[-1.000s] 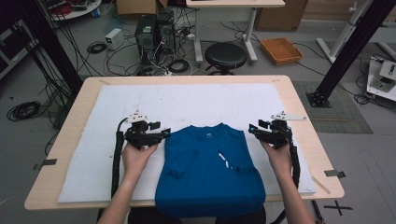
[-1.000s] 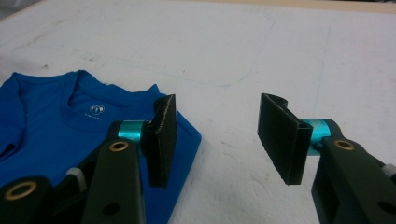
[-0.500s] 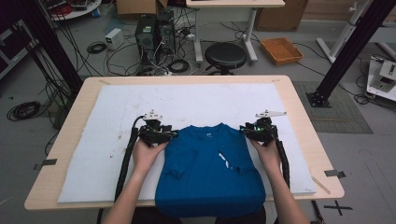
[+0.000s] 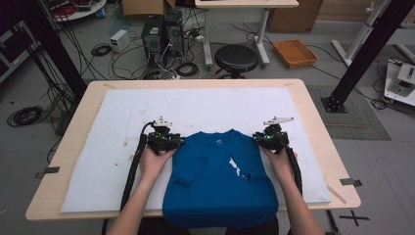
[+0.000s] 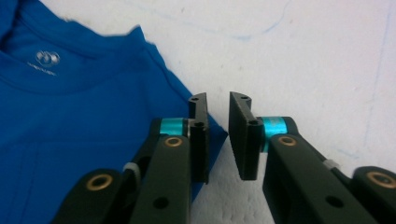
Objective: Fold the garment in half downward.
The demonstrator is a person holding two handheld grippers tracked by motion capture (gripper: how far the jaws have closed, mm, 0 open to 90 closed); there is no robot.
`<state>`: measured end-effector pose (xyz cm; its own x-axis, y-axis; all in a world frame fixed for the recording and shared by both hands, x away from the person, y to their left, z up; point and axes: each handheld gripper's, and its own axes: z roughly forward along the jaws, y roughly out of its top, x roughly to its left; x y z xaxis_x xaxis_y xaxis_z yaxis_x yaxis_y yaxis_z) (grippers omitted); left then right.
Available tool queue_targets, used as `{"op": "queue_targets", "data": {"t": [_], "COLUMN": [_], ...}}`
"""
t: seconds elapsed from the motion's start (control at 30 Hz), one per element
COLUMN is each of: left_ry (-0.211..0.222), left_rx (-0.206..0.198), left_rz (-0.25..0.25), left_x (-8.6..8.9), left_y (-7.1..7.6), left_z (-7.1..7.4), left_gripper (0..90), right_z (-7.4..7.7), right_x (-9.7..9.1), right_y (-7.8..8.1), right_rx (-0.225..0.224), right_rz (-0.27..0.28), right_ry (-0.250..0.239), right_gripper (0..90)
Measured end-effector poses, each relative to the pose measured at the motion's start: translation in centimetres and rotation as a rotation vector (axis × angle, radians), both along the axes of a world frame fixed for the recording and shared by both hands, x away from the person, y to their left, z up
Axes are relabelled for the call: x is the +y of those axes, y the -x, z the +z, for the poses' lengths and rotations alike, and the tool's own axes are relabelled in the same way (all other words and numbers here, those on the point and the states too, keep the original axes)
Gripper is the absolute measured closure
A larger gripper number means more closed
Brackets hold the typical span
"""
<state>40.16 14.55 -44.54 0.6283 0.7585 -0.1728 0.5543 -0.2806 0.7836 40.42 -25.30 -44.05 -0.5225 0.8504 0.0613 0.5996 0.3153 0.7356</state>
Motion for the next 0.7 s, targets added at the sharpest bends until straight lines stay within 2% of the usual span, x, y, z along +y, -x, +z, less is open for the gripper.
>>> {"op": "queue_targets", "data": {"t": [0.07,0.13,0.2,0.23,0.3,0.43,0.47,0.5,0.57,0.63,0.7], "left_ry": [-0.011,-0.029,-0.034,-0.051,-0.081,-0.091,-0.100,-0.100,-0.121,-0.128,-0.122], "left_rx": [0.004,0.021,0.021,0.038,0.027,0.024,0.019,0.019,-0.005,-0.010,-0.007], "left_rz": [-0.015,-0.030,-0.038,-0.048,-0.054,-0.049,-0.058,-0.058,-0.061,-0.058,-0.053], "left_x": [-0.3,-0.8,-1.0,-1.6,-2.0,-2.1,-2.2,-2.2,-2.7,-2.8,-2.8], "left_y": [-0.3,-0.7,-0.7,-0.9,-0.9,-0.9,-0.7,-0.7,-0.3,-0.3,-0.3], "left_z": [0.2,0.2,0.2,0.1,0.0,0.0,0.0,0.0,-0.1,-0.1,-0.1], "left_gripper": [66.1,63.8,63.1,63.1,63.4,65.3,72.9,75.9,81.9,86.4,87.4], "right_z": [0.3,0.4,0.4,0.2,-0.1,-0.4,-0.6,-0.6,-0.5,-0.5,-0.5], "right_x": [0.0,0.3,0.4,0.8,0.9,1.2,1.6,1.6,1.8,2.1,2.3], "right_y": [-0.1,-0.4,-0.6,-1.0,-1.3,-1.4,-1.4,-1.4,-1.3,-1.1,-1.0], "right_rx": [-0.013,-0.006,-0.003,0.002,0.020,0.018,0.013,0.013,0.006,-0.010,-0.019], "right_rz": [0.003,0.014,0.021,0.038,0.050,0.065,0.085,0.085,0.103,0.116,0.121], "right_ry": [-0.016,-0.021,-0.022,-0.021,-0.017,-0.006,0.031,0.031,0.047,0.071,0.087], "right_gripper": [72.1,70.2,69.6,69.0,68.4,68.3,69.6,69.6,81.5,87.6,88.5]}}
